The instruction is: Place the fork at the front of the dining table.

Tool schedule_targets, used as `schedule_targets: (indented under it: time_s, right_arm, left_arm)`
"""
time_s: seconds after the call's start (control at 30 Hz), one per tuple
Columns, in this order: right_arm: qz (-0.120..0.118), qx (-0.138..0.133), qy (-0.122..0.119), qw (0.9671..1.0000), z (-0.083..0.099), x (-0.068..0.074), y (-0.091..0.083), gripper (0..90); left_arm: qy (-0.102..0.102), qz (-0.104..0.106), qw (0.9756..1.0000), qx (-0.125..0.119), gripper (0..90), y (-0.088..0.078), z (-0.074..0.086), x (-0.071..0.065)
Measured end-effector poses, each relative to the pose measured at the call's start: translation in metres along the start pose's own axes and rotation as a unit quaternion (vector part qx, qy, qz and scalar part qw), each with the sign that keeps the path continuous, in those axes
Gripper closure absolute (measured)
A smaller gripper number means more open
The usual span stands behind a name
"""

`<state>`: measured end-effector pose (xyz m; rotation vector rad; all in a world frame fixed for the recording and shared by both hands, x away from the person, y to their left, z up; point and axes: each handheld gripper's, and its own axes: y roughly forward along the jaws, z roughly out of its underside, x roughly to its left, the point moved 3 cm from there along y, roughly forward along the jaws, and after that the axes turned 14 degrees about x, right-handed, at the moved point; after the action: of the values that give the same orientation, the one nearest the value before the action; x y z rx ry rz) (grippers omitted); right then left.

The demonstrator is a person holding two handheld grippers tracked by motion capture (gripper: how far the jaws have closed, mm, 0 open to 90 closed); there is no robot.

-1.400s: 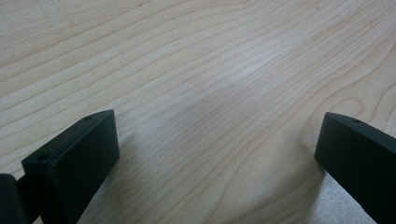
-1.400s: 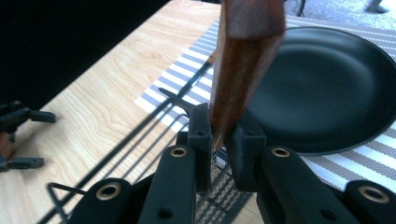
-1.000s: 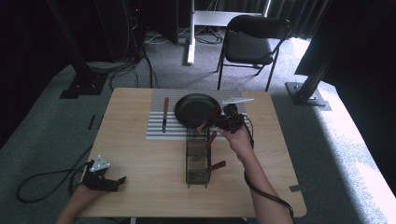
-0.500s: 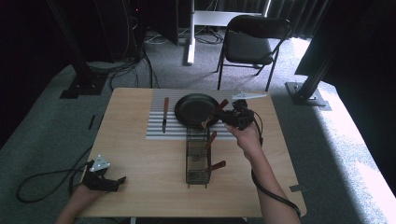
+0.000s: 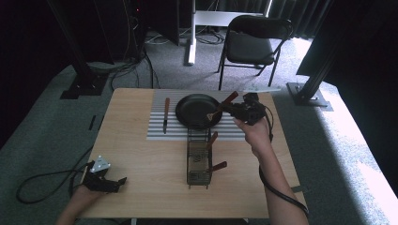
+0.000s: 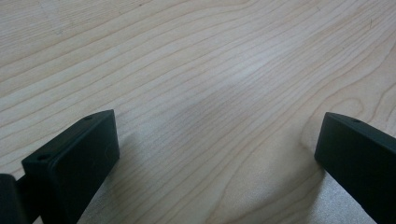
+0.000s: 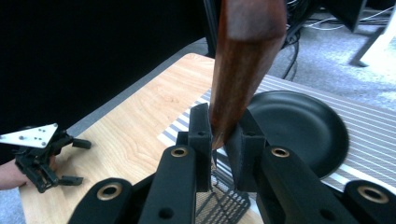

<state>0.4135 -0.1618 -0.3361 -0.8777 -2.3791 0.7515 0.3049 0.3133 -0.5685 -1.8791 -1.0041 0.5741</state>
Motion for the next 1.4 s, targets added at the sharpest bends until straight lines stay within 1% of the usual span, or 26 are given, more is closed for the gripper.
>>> schedule_targets:
  time_s: [0.2, 0.23, 0.33, 0.53, 0.57, 0.63, 0.73, 0.83, 0.9, 0.97, 1.1, 1.2, 1.4]
  right_arm:
    - [0.01, -0.007, 0.008, 0.9999, 0.0, -0.007, -0.009, 80.7]
    - [0.012, -0.009, 0.013, 0.9998, 0.001, -0.009, -0.011, 80.7]
    - [0.02, -0.01, 0.017, 0.9996, 0.002, -0.016, -0.013, 80.7]
    - [0.043, -0.002, 0.032, 0.9986, 0.007, -0.033, -0.014, 80.7]
    - [0.049, 0.0, 0.037, 0.9981, 0.009, -0.037, -0.013, 80.7]
    - [0.051, 0.004, 0.045, 0.9977, 0.011, -0.044, -0.012, 80.7]
    - [0.071, 0.013, 0.054, 0.996, 0.017, -0.055, -0.008, 80.7]
    - [0.086, 0.025, 0.065, 0.9939, 0.024, -0.067, -0.003, 80.7]
    - [0.098, 0.034, 0.076, 0.9917, 0.031, -0.077, 0.001, 80.7]
    - [0.104, 0.039, 0.085, 0.9902, 0.036, -0.083, 0.004, 80.7]
    - [0.129, 0.055, 0.099, 0.9851, 0.048, -0.096, 0.011, 80.7]
    - [0.141, 0.062, 0.106, 0.9823, 0.056, -0.101, 0.016, 80.7]
    - [0.18, 0.084, 0.113, 0.9735, 0.064, -0.107, 0.029, 80.7]
  left_arm:
    - [0.0, 0.0, 1.0, 0.0, 0.0, 0.0, 0.0, 0.0]
    - [0.0, 0.0, 1.0, 0.0, 0.0, 0.0, 0.0, 0.0]
    - [0.0, 0.0, 1.0, 0.0, 0.0, 0.0, 0.0, 0.0]
    - [0.0, 0.0, 1.0, 0.001, 0.0, 0.0, 0.0, 0.0]
    - [0.0, 0.0, 1.0, 0.0, 0.0, 0.0, 0.0, 0.0]
    - [0.0, 0.0, 1.0, 0.0, 0.0, 0.0, 0.0, 0.0]
    - [0.0, 0.0, 1.0, 0.001, 0.0, 0.0, 0.0, 0.0]
    - [0.0, 0.0, 1.0, 0.0, 0.0, 0.0, 0.0, 0.0]
    - [0.0, 0.0, 1.0, 0.0, 0.0, 0.0, 0.0, 0.0]
    - [0.0, 0.0, 1.0, 0.0, 0.0, 0.0, 0.0, 0.0]
    - [0.0, 0.0, 1.0, 0.0, 0.0, 0.0, 0.0, 0.0]
    - [0.0, 0.0, 1.0, 0.0, 0.0, 0.0, 0.0, 0.0]
    - [0.0, 0.0, 1.0, 0.0, 0.0, 0.0, 0.0, 0.0]
